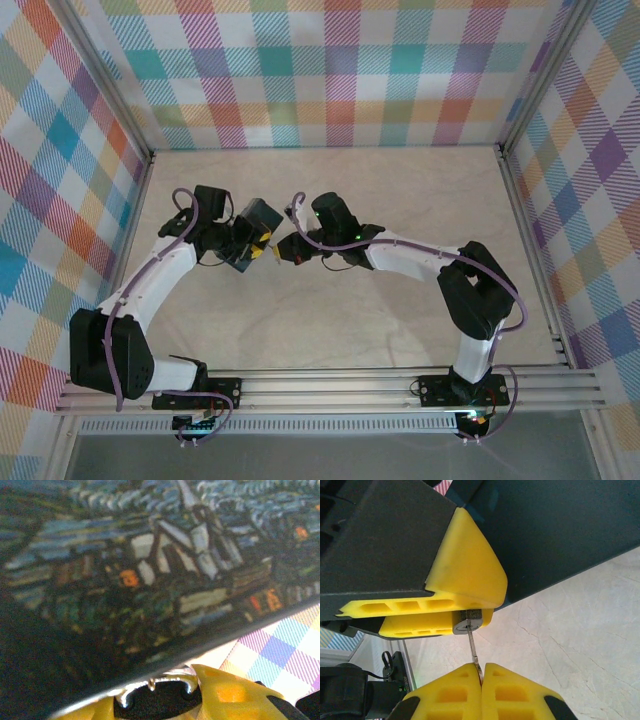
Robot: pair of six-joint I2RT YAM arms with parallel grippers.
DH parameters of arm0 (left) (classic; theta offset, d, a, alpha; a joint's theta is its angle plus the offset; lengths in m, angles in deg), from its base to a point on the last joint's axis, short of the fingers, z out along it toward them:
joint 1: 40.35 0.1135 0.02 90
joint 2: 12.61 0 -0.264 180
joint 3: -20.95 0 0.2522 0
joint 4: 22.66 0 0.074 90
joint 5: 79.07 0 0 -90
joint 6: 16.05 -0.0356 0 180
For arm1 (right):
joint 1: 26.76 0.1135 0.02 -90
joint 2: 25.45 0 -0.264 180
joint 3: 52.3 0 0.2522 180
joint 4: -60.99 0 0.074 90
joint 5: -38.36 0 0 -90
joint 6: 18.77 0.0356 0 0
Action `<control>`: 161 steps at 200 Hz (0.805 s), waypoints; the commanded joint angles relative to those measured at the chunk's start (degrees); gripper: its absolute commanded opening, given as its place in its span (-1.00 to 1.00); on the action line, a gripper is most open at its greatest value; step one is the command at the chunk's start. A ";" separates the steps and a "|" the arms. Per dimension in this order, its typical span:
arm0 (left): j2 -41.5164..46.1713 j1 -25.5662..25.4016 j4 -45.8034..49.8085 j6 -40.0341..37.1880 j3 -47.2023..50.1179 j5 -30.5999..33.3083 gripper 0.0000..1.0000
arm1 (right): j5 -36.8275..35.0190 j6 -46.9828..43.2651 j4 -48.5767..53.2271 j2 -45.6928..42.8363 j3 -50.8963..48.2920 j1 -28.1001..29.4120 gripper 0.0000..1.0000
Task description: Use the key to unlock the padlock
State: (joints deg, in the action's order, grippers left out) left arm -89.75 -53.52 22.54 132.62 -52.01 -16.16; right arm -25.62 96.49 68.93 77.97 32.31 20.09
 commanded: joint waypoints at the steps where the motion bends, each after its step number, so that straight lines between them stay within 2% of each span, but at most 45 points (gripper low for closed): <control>1: -0.51 -3.35 1.51 -1.64 -1.53 -5.30 -1.00 | 3.83 0.05 -9.40 -0.19 3.70 0.70 -1.00; 42: 0.21 -3.45 -4.74 3.33 0.66 -7.27 -1.00 | 11.20 4.74 -16.91 1.18 5.96 0.87 -1.00; 103: 1.41 -3.44 -3.93 2.96 -1.09 -8.24 -1.00 | 11.40 8.04 -22.31 4.88 4.60 -0.76 -1.00; 113: 1.83 -3.44 -3.33 3.02 -0.94 -7.78 -1.00 | 11.58 8.51 -24.10 5.34 4.90 -0.88 -0.89; 128: 2.74 -2.71 -1.31 2.77 -0.84 -5.09 -1.00 | 13.01 9.50 -25.11 5.58 5.67 -0.84 -0.62; 161: 4.40 2.81 2.51 1.84 -0.93 0.64 -1.00 | 12.33 10.11 -24.56 2.44 -0.10 -1.50 -0.29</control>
State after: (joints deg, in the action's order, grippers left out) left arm -88.05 -53.33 21.91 135.86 -52.04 -14.61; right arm -15.39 105.91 53.37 83.52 33.57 18.05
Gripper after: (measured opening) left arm 0.320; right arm 0.304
